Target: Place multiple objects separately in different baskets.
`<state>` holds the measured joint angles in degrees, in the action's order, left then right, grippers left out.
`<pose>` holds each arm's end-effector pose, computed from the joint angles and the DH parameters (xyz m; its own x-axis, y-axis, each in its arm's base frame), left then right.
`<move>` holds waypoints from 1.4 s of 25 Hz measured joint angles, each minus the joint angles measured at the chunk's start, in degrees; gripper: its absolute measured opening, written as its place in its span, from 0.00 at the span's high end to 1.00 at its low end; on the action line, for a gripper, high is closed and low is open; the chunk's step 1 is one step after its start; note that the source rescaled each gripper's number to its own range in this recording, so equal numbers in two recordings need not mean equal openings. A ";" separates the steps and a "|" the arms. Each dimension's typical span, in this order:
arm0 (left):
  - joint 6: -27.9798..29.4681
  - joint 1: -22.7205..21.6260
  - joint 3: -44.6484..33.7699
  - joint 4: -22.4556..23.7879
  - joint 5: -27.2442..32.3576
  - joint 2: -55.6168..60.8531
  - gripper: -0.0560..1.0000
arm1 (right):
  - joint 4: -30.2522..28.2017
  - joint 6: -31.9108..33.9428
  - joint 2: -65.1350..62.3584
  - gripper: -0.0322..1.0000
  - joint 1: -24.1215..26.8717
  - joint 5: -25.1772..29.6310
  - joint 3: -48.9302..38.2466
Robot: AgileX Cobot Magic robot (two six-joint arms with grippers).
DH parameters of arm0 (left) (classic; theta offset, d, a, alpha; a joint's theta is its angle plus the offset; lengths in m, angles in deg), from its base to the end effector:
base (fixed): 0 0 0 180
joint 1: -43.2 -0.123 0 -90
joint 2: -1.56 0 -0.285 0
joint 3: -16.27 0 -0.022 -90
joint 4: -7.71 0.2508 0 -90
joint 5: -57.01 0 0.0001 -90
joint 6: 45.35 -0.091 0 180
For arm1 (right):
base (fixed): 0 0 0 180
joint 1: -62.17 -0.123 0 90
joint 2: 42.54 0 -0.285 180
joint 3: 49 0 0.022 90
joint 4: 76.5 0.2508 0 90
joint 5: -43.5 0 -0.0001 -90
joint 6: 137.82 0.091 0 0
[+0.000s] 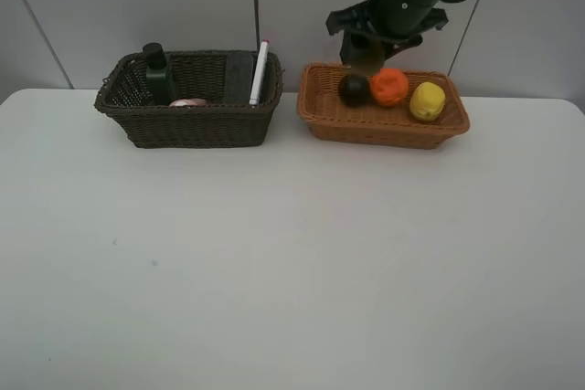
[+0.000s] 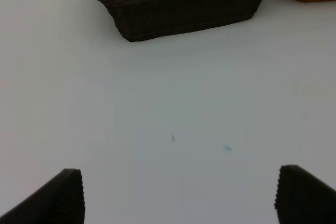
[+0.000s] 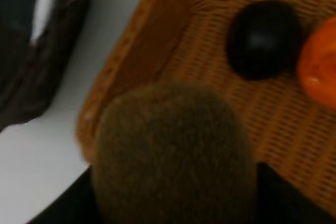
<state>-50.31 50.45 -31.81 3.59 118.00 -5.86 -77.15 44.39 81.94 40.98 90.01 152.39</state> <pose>-0.0078 -0.0048 0.2795 -0.4315 0.1068 -0.8958 0.2043 0.9787 0.0183 0.4260 0.1643 0.2440 -0.8148 -0.2829 -0.5060 -0.3327 0.9430 0.0085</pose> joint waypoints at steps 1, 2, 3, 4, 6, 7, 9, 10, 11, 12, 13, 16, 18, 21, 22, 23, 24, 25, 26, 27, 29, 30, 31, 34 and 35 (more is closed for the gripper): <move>0.00 0.00 0.00 0.00 0.00 0.00 0.06 | 0.13 0.05 2.82 0.42 1.55 0.40 1.69; 0.00 0.00 0.00 0.00 0.00 0.00 0.06 | 0.18 0.05 5.07 0.42 3.19 1.12 3.52; 0.00 0.00 0.00 0.00 0.00 0.00 0.06 | 0.18 0.05 7.51 0.42 4.55 2.50 5.15; 0.00 0.00 0.00 0.00 0.00 0.00 0.06 | 0.18 0.05 9.50 0.42 5.62 4.01 6.30; 0.00 0.00 0.00 0.00 0.00 0.00 0.06 | 0.18 0.19 12.31 0.42 6.74 6.24 8.11; 0.00 0.00 0.00 0.00 0.00 0.00 0.06 | 0.12 0.47 13.24 0.42 6.86 6.77 8.48; 0.00 0.00 0.00 0.00 0.00 0.00 0.06 | -0.05 1.06 13.94 0.34 6.86 6.56 8.64; 0.00 0.00 0.00 0.00 0.00 0.00 0.06 | -0.11 1.20 14.00 0.25 6.81 6.18 8.78; 0.00 0.00 0.00 0.00 0.00 0.00 0.06 | -0.11 1.20 14.00 0.25 6.81 6.18 8.78; 0.00 0.00 0.00 0.00 0.00 0.00 0.06 | -0.22 1.26 14.00 0.15 6.76 5.82 8.92; 0.00 0.00 0.00 0.00 0.00 0.00 0.06 | -0.25 1.32 14.00 0.10 6.76 5.44 9.07; 0.00 0.00 0.00 0.00 0.00 0.00 0.06 | -0.31 1.43 14.00 0.02 6.76 5.10 9.07; 0.00 0.00 0.00 0.00 0.00 0.00 0.06 | -0.31 1.61 14.00 0.01 6.76 5.62 9.07; 0.00 0.00 0.00 0.00 0.00 0.00 0.06 | 0.12 1.87 11.80 0.00 6.76 7.99 9.07; 0.00 0.00 0.00 0.00 0.00 0.00 0.06 | 0.17 2.03 10.49 0.00 6.87 8.66 9.07; 0.00 0.00 0.00 0.00 0.00 0.00 0.06 | 0.17 2.48 9.08 0.00 7.14 9.16 9.07; 0.00 0.00 0.00 0.00 0.00 0.00 0.06 | 0.65 2.88 7.88 0.00 7.69 9.79 9.07; 0.00 0.00 0.00 0.00 0.00 0.00 0.06 | 0.65 3.29 6.50 0.00 8.70 10.42 9.07; 0.00 0.00 0.00 0.00 0.00 0.00 0.06 | 0.65 3.99 5.34 0.00 9.92 11.13 9.07; 0.00 0.00 0.00 0.00 0.00 0.00 0.06 | 0.65 4.52 4.61 0.00 11.86 12.04 9.19; 0.00 0.00 0.00 0.00 0.00 0.00 0.06 | 0.65 4.90 3.92 0.00 16.63 15.05 9.27; 0.00 0.00 0.00 0.00 0.00 0.00 0.06 | 0.65 5.02 3.87 0.00 18.69 16.56 9.27; 0.00 0.00 0.00 0.00 0.00 0.00 0.06 | 0.65 5.02 3.87 0.00 21.10 18.38 9.27; 0.00 0.00 0.00 0.00 0.00 0.00 0.06 | -0.04 5.11 3.56 0.00 26.56 22.10 9.27; 0.00 0.00 0.00 0.00 0.00 0.00 0.06 | -0.04 4.98 3.42 0.00 27.54 22.78 9.27</move>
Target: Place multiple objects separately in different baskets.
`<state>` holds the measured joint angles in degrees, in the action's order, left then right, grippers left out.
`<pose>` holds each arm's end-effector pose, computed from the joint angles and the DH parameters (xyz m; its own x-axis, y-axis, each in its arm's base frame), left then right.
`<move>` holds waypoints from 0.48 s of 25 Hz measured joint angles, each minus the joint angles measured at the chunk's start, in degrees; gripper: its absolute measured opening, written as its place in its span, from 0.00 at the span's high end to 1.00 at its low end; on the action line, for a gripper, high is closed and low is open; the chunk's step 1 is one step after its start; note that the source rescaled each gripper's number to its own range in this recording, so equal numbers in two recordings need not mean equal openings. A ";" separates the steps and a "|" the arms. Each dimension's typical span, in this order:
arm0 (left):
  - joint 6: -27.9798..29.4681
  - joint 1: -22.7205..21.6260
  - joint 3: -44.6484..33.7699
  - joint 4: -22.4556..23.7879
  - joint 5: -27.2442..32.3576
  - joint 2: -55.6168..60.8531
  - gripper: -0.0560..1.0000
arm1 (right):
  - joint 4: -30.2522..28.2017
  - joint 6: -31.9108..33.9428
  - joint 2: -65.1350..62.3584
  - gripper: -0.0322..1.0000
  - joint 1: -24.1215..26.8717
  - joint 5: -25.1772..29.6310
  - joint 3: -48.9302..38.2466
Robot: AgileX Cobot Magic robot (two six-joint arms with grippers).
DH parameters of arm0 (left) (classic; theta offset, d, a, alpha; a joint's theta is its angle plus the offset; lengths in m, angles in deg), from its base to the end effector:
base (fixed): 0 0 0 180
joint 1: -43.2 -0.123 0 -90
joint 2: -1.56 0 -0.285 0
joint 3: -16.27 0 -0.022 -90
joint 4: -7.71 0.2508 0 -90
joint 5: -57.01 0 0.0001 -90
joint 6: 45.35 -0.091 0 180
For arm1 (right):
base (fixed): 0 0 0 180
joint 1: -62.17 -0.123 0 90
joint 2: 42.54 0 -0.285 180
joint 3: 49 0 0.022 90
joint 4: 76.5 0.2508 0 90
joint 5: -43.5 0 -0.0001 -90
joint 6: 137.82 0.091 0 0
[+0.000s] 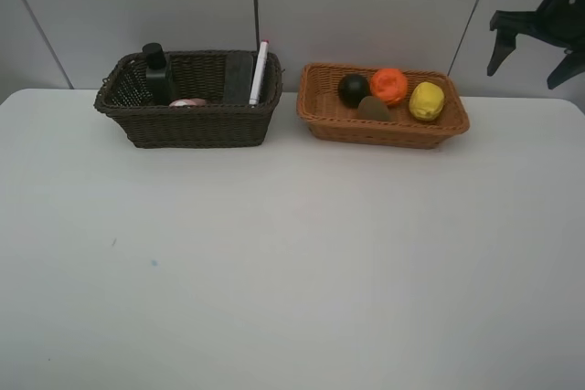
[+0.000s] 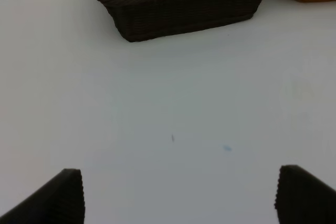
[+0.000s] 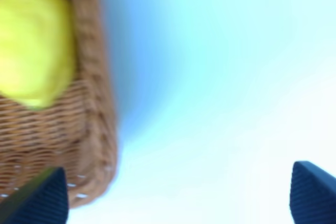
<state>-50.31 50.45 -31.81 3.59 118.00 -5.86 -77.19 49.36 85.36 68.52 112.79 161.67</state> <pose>-0.0078 -0.0048 0.2795 -0.4315 0.1068 -0.8958 0.2043 0.9787 0.0183 0.4449 -0.0505 0.2496 -0.9457 0.2267 -0.2327 0.2291 0.9733 0.0173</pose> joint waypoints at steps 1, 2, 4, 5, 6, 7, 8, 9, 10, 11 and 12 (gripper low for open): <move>0.00 0.00 0.00 0.00 0.00 0.00 0.06 | 0.00 0.00 0.00 0.00 0.00 0.00 0.00; 0.00 0.00 0.00 0.00 0.00 0.00 0.06 | 0.00 -0.42 -1.25 0.00 1.37 0.18 -0.22; 0.00 0.00 0.00 0.00 0.00 0.00 0.06 | -0.11 -0.72 -3.95 0.00 1.67 0.19 -2.14; 0.00 0.00 0.00 0.00 0.00 0.00 0.06 | -0.18 -0.85 -6.05 0.00 1.67 0.17 -3.62; 0.00 0.00 0.00 0.00 0.00 0.00 0.06 | -0.18 -1.00 -8.12 0.00 1.67 0.10 -5.88; 0.00 0.00 0.00 0.00 0.00 0.00 0.06 | -0.18 -1.01 -10.90 0.00 1.67 -0.33 -8.65; 0.00 0.00 0.00 0.00 0.00 0.00 0.06 | -0.18 -1.05 -13.98 0.00 1.67 -0.86 -11.93; 0.00 0.00 0.00 0.00 0.00 0.00 0.06 | -0.18 -1.05 -17.22 0.00 1.67 -1.60 -14.95; 0.00 0.00 0.00 0.00 0.00 0.00 0.06 | -0.23 -1.05 -20.08 0.00 1.67 -2.12 -18.89; 0.00 0.00 0.00 0.00 0.00 0.00 0.06 | -0.22 -1.05 -23.58 0.00 1.67 -2.77 -23.04; 0.00 0.00 0.00 0.00 0.00 0.00 0.06 | -0.29 -1.05 -27.78 0.00 1.67 -3.46 -27.34</move>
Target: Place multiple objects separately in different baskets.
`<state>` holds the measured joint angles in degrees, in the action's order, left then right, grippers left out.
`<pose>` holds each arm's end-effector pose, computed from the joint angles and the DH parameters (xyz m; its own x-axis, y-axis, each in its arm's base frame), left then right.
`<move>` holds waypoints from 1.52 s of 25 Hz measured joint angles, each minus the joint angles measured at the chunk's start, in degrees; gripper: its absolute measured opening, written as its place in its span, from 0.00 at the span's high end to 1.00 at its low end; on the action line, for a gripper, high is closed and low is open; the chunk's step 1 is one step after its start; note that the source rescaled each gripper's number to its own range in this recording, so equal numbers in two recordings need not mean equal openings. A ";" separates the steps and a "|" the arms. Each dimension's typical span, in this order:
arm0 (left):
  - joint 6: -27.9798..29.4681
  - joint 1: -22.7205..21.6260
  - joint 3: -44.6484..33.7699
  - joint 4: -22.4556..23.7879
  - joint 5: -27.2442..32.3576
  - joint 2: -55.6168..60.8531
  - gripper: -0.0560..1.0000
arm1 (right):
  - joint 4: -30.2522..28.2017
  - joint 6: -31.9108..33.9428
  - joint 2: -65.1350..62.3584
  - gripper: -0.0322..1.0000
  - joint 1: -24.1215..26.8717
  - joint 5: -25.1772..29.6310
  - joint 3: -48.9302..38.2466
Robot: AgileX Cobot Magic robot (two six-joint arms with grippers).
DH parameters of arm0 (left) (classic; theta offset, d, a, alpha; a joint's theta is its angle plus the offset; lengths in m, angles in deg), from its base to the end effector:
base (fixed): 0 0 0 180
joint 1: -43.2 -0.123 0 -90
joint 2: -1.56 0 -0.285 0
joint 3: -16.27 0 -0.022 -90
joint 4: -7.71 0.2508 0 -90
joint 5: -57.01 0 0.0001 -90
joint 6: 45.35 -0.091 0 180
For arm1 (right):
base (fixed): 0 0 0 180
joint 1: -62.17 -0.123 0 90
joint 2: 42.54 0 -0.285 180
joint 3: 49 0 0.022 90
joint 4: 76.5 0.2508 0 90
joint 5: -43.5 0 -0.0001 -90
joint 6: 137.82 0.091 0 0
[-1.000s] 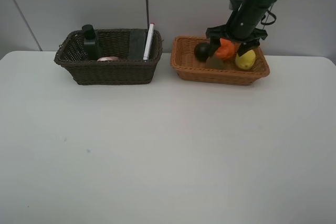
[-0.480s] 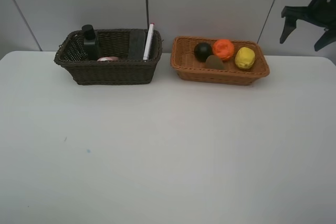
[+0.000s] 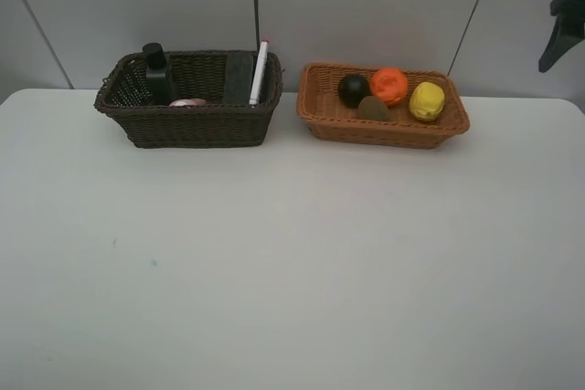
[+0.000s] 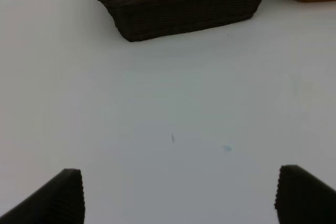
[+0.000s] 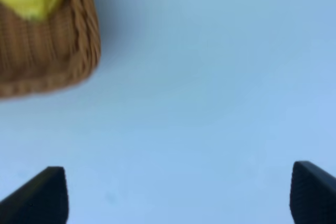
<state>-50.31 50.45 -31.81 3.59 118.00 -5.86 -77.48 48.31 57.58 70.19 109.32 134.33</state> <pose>-0.0078 -0.0048 0.2795 -0.4315 0.1068 -0.8958 0.2043 0.9787 0.0183 0.3254 -0.0473 0.3089 -0.9258 0.2312 -0.2989 0.2377 0.9712 0.0150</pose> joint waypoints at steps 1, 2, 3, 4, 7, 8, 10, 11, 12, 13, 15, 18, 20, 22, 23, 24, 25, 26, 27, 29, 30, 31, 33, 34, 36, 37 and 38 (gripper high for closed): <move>0.00 0.00 0.00 0.00 0.00 0.00 0.06 | 0.00 0.00 -3.14 0.00 0.00 -0.82 -3.60; 0.00 0.00 0.00 0.00 0.00 0.00 0.06 | -0.06 0.00 -6.34 0.00 -0.15 -1.90 -7.82; 0.00 0.00 0.00 0.00 0.00 0.00 0.06 | -0.11 0.00 -11.06 0.00 -0.47 -3.03 -11.87; 0.00 0.00 0.00 -0.04 0.00 0.00 0.06 | -0.06 0.00 -14.55 0.00 -0.52 -4.05 -15.10; 0.00 0.00 0.00 -0.04 0.00 0.00 0.06 | 0.08 0.00 -27.06 0.00 -0.66 -5.33 -25.83; 0.00 0.00 0.00 -0.04 0.00 0.00 0.06 | 0.08 0.00 -30.58 0.00 -0.66 -5.50 -28.60; 0.00 0.00 0.00 -0.04 0.00 0.00 0.06 | 0.08 0.00 -38.59 0.00 -0.66 -5.51 -34.72; 0.00 0.00 0.00 -0.04 0.00 0.00 0.06 | 0.08 0.00 -43.09 0.00 -0.66 -5.51 -37.05; 0.00 0.00 0.00 -0.04 0.00 0.00 0.06 | 0.08 0.00 -46.83 0.00 -0.66 -5.51 -39.68; 0.00 0.00 0.00 -0.04 0.00 0.00 0.06 | 0.08 0.00 -51.26 0.00 -0.66 -5.51 -42.03; 0.00 0.00 0.00 -0.04 0.00 0.00 0.06 | 0.08 0.00 -60.12 0.00 -0.66 -5.40 -45.70; 0.00 0.00 0.00 -0.04 0.00 0.00 0.06 | 0.38 -0.71 -71.46 0.00 -0.66 -4.72 -49.72; 0.00 0.00 0.00 -0.04 0.00 0.00 0.06 | 1.90 -2.20 -77.89 0.00 -0.66 -4.71 -50.27; 0.00 0.00 0.00 -0.04 0.00 0.00 0.06 | 3.24 -3.27 -83.94 0.00 -0.66 -4.76 -50.27; 0.00 0.00 0.00 -0.04 0.00 0.00 0.06 | 3.52 -3.79 -86.52 0.00 -0.66 -4.76 -50.27; 0.00 0.00 0.00 -0.04 0.00 0.00 0.06 | 3.70 -4.25 -88.45 0.00 -0.66 -4.76 -50.27; 0.00 0.00 0.00 -0.04 0.00 0.00 0.06 | 3.81 -4.73 -90.81 0.00 -0.66 -4.76 -50.31; 0.00 0.00 0.00 -0.04 0.00 0.00 0.06 | 3.81 -5.17 -91.88 0.00 -0.66 -4.76 -50.31; 0.00 0.00 0.00 -0.04 0.00 0.00 0.06 | 3.81 -5.64 -92.39 0.00 -0.66 -4.76 -50.31; 0.00 0.00 0.00 -0.04 0.00 0.00 0.06 | 3.81 -6.13 -92.50 0.00 -0.98 -4.76 -50.44; 0.00 0.00 0.00 -0.04 0.00 0.00 0.06 | 3.81 -6.13 -92.50 0.00 -1.13 -4.76 -50.51; 0.00 0.00 0.00 -0.04 0.00 0.00 0.06 | 3.81 -6.13 -92.50 0.00 -1.13 -4.76 -50.57; 0.00 0.00 0.00 -0.04 0.00 0.00 0.06 | 3.81 -6.13 -92.50 0.00 -1.13 -4.76 -50.57; 0.00 0.00 0.00 -0.04 0.00 0.00 0.06 | 3.81 -6.13 -92.50 0.00 -1.13 -4.76 -50.57; 0.00 0.00 0.00 0.01 0.00 0.00 0.06 | 3.81 -6.13 -92.50 0.00 -1.13 -4.76 -50.57; 0.00 0.00 0.00 0.01 0.00 0.00 0.06 | 3.81 -6.13 -92.50 0.00 -1.13 -4.76 -50.57; 0.00 0.00 0.00 0.01 0.00 0.00 0.06 | 3.81 -6.13 -92.50 0.00 -1.13 -4.76 -50.57</move>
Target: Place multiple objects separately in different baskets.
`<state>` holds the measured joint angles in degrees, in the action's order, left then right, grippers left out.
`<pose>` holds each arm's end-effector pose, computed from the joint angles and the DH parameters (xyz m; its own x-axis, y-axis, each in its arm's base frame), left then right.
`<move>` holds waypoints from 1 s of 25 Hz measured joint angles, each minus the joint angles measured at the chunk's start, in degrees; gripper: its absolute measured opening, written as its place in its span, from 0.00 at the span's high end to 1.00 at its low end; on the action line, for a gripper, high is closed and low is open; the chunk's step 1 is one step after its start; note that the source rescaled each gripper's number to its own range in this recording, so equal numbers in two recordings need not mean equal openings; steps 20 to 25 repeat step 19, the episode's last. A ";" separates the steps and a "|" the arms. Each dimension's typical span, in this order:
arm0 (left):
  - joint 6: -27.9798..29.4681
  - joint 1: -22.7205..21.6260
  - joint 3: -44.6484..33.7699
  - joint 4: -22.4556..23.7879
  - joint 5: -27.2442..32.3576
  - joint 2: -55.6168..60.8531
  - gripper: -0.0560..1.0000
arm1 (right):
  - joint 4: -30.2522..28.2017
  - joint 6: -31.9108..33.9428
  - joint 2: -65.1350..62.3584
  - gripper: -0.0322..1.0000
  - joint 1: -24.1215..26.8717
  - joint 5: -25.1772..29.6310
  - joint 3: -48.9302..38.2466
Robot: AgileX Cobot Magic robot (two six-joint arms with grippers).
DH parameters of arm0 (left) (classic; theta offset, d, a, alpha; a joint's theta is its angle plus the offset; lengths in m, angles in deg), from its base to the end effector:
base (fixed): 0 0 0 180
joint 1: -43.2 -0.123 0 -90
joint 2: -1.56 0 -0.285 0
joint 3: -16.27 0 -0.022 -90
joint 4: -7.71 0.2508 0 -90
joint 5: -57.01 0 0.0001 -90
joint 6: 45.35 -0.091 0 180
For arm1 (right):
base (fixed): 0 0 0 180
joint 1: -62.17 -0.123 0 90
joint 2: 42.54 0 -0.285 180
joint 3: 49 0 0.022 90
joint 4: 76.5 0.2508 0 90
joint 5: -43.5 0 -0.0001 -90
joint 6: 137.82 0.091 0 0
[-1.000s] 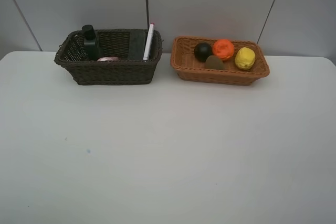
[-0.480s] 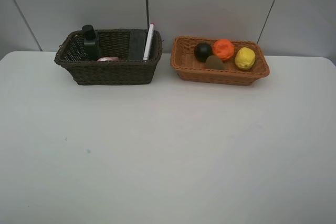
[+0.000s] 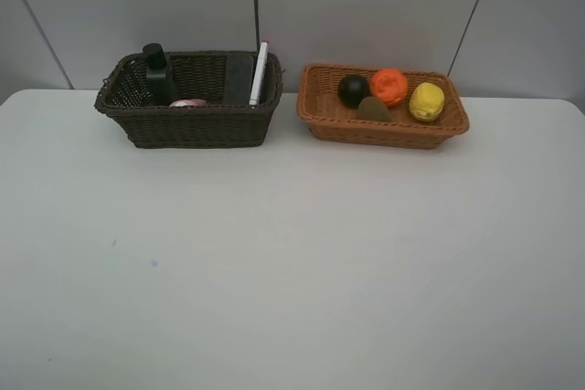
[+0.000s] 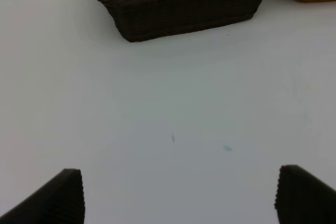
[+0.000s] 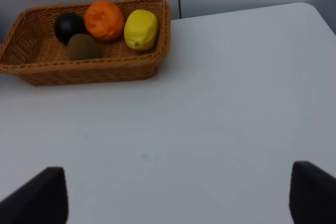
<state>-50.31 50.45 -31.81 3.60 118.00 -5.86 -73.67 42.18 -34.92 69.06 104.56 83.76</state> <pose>-0.0078 -0.0048 0.2795 -0.4315 0.1069 -0.8957 0.2042 0.9788 0.0184 -0.0078 0.0049 0.2833 -0.4314 0.0762 -0.8989 0.0916 0.9950 0.0404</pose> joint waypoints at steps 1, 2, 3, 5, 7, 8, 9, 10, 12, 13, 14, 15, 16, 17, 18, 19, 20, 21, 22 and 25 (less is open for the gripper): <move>0.00 0.00 0.00 0.00 0.00 0.00 0.06 | 0.00 0.00 0.00 0.00 0.00 0.00 0.00; 0.00 0.00 0.00 0.00 0.00 0.00 0.06 | 0.00 0.00 0.00 0.00 0.00 0.00 0.00; 0.00 0.00 0.00 0.00 0.00 0.00 0.06 | 0.00 0.00 0.00 0.00 0.00 0.00 0.00; 0.00 0.00 0.00 0.00 0.00 0.00 0.06 | 0.00 0.00 0.00 0.00 0.00 0.00 0.00; 0.00 0.00 0.00 0.00 0.00 0.00 0.06 | 0.00 0.00 0.00 0.00 0.00 0.00 0.00; 0.00 0.00 0.00 0.00 0.00 0.00 0.06 | 0.00 0.00 0.00 0.00 0.00 0.00 0.00; 0.00 0.00 0.00 0.00 0.00 0.00 0.06 | 0.00 0.00 0.00 0.00 0.00 0.00 0.00; 0.00 0.00 0.00 0.00 0.00 0.00 0.06 | 0.00 0.00 0.00 0.00 0.00 0.00 0.00; 0.00 0.00 0.00 0.00 0.00 0.00 0.06 | 0.00 0.00 0.00 0.00 0.00 0.00 0.00; 0.00 0.00 0.00 0.00 0.00 0.00 0.06 | 0.00 0.00 0.00 0.00 0.00 0.00 0.00; 0.00 0.00 0.00 0.00 0.00 0.00 0.06 | 0.00 0.00 0.00 0.00 0.00 0.00 0.00; 0.00 0.00 0.00 0.00 0.00 0.00 0.06 | 0.00 0.00 0.00 0.00 0.00 0.00 0.00; 0.00 0.00 0.00 0.00 0.00 0.00 0.06 | 0.00 0.00 0.00 0.00 0.00 0.00 0.00; 0.00 0.00 0.00 0.00 0.00 0.00 0.06 | 0.00 0.00 0.00 0.00 0.00 0.00 0.00; 0.00 0.00 0.00 0.00 0.00 0.00 0.06 | 0.00 0.00 0.00 0.00 0.00 0.00 0.00; 0.00 0.00 0.00 0.00 0.00 0.00 0.06 | 0.00 0.00 0.00 0.00 0.00 0.00 0.00; 0.00 0.00 0.00 0.00 0.00 0.00 0.06 | 0.00 0.00 0.00 0.00 0.00 0.00 0.00; 0.00 0.00 0.00 0.00 0.00 0.00 0.06 | 0.00 0.00 0.00 0.00 0.00 0.00 0.00; 0.00 0.00 0.00 0.00 0.00 0.00 0.06 | 0.00 0.00 0.00 0.00 0.00 0.00 0.00; 0.00 0.00 0.00 0.00 0.00 0.00 0.06 | 0.00 0.00 0.00 0.00 0.00 0.00 0.00</move>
